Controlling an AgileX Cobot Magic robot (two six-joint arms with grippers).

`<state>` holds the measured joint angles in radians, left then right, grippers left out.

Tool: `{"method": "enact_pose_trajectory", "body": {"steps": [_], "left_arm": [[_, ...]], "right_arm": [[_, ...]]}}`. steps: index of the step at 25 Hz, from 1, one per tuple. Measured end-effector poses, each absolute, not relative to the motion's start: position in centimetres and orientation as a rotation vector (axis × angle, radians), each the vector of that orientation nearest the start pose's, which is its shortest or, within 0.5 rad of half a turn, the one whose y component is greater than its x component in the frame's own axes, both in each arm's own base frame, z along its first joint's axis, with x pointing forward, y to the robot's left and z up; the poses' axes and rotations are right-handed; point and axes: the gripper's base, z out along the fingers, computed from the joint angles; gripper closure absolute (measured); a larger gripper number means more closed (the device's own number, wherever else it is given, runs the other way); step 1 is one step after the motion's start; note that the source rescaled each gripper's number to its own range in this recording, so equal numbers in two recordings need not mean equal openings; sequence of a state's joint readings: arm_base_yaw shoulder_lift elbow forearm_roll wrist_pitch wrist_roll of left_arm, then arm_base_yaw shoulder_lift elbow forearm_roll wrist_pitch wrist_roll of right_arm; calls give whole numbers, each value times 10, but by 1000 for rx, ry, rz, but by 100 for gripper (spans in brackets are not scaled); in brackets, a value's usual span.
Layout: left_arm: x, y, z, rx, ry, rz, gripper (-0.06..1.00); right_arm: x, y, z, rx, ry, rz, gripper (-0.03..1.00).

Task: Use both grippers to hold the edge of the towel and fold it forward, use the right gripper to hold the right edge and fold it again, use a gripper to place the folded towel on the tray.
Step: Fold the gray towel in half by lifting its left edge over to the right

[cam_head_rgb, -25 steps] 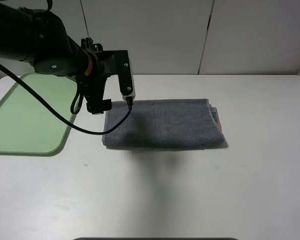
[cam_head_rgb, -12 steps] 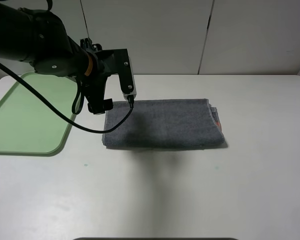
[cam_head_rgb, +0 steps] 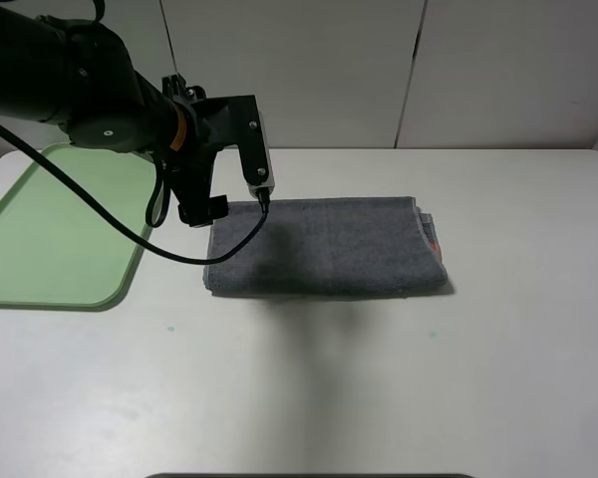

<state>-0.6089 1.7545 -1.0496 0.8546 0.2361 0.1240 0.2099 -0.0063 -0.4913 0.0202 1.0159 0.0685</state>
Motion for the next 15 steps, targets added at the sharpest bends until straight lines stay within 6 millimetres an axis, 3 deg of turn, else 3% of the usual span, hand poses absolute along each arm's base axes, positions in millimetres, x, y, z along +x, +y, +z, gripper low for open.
{"method": "enact_pose_trajectory", "body": {"steps": [8,15], "left_arm": [[313,-199,204,1575,1756,364,-6],[313,-199,204,1440,1855,294,-6]], "right_arm": [[-3,2,279,108,1999,42,-3],[-3,2,279,161,1995,9,-3]]}}
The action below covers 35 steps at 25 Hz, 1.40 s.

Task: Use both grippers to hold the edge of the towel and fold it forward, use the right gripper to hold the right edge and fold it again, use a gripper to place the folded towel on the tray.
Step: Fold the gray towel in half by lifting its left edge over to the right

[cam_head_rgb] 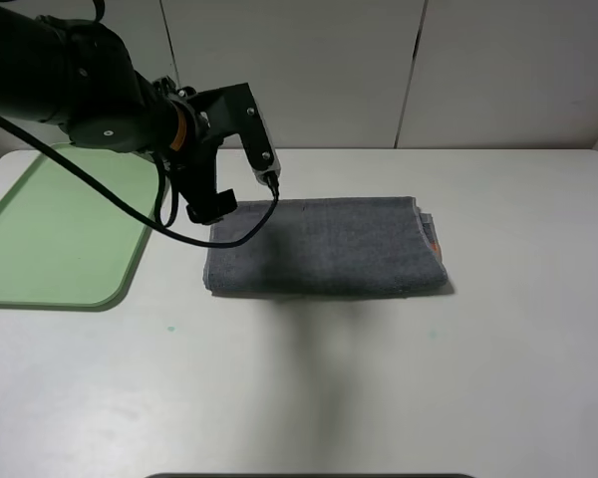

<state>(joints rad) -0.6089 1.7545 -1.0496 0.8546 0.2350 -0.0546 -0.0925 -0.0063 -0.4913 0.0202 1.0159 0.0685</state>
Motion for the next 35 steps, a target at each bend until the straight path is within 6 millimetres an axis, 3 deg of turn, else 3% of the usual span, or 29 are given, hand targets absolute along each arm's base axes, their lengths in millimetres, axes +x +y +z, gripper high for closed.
{"method": "enact_pose_trajectory", "body": {"steps": [12,19,25,35], "left_arm": [[312,-193,201,829,2230,69,-6],[314,-187,198,518,2359,-72,-6],[319,-179,192,355,2428,-134,-6],[329,-187,141,300,2552,-164,-6]], "right_arm": [[-3,2,278,161,1996,9,-3],[-3,2,278,161,1996,9,-3],[-3,2,278,161,1996,9,-3],[-3,2,278,161,1995,9,-3]]}}
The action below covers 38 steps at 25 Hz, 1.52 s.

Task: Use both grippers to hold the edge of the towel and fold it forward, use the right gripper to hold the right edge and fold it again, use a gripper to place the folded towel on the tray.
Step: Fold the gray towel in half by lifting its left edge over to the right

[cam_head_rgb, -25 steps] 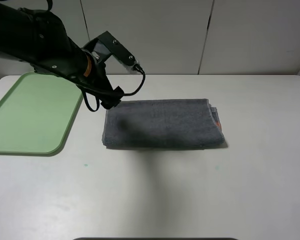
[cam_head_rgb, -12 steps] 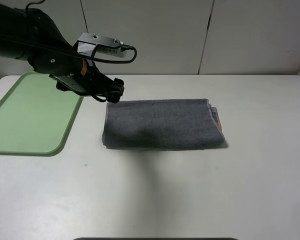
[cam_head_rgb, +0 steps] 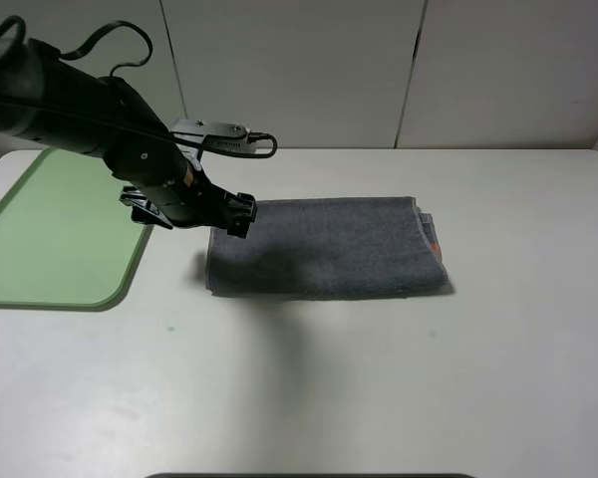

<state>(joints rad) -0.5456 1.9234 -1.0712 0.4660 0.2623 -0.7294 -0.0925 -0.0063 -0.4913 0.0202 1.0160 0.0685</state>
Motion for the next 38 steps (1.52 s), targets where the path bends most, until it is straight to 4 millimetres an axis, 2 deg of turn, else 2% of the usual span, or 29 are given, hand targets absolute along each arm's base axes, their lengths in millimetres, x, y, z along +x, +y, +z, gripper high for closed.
{"method": "enact_pose_trajectory", "body": {"steps": [8,14,19,22,28,38], "left_arm": [[344,-198,115,280,2584,-182,-6],[347,-201,98,282,2618,-173,-5],[347,-204,91,296,2625,-180,-4],[347,-206,89,304,2626,-184,0],[346,-210,89,318,2613,-203,22],[346,-214,89,322,2602,-222,79]], "right_arm": [[-3,2,278,161,1995,9,-3],[-3,2,278,161,1995,9,-3],[-3,2,278,161,1995,9,-3],[-3,2,278,161,1997,9,-3],[-3,2,278,161,1996,9,-3],[-3,2,278,161,1996,9,-3]]}}
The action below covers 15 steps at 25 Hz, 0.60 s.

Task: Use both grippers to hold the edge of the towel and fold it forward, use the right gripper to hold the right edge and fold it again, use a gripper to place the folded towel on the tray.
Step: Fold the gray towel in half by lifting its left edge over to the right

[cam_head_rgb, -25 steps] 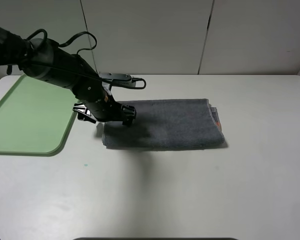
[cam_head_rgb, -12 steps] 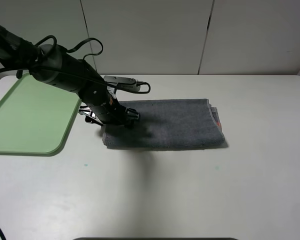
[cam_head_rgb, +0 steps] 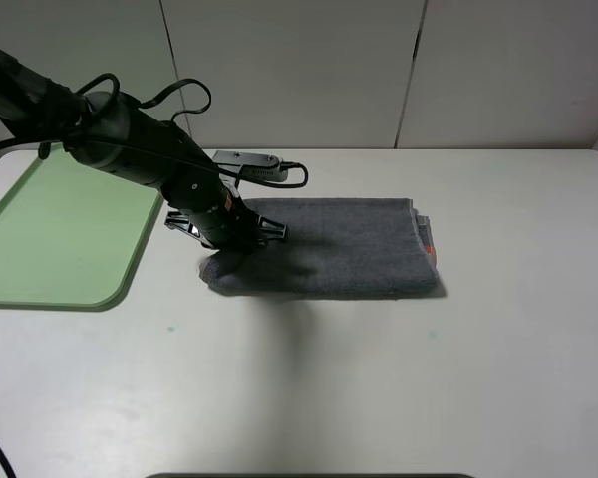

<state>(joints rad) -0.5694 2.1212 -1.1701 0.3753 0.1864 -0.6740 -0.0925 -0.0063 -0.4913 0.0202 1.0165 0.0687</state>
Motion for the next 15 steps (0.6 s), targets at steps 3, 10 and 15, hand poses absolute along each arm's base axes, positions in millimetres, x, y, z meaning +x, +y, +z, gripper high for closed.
{"method": "enact_pose_trajectory", "body": {"steps": [3,10,15], "left_arm": [[346,-214,89,323,2602,-222,85],[344,-212,90,322,2623,-194,85],[340,-200,103,338,2673,-83,85]], "right_arm": [[-3,2,278,161,1996,9,-3],[-3,2,278,161,1996,9,-3],[-3,2,278,161,1996,9,-3]]}}
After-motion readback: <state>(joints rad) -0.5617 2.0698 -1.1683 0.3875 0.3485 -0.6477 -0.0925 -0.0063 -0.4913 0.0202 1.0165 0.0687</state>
